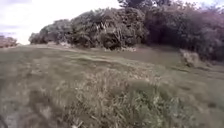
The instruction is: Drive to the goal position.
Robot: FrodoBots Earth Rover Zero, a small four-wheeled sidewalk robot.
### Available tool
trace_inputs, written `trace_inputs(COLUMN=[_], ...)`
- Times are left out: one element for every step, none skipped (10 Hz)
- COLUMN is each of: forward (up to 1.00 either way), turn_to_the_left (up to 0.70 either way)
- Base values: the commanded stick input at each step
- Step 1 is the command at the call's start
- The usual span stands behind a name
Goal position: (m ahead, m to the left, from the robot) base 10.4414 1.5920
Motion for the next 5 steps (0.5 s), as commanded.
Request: trace_inputs(forward=[1.0, 1.0, 1.0, 1.0, 1.0], turn_to_the_left=[0.0, 0.0, 0.0, 0.0, 0.0])
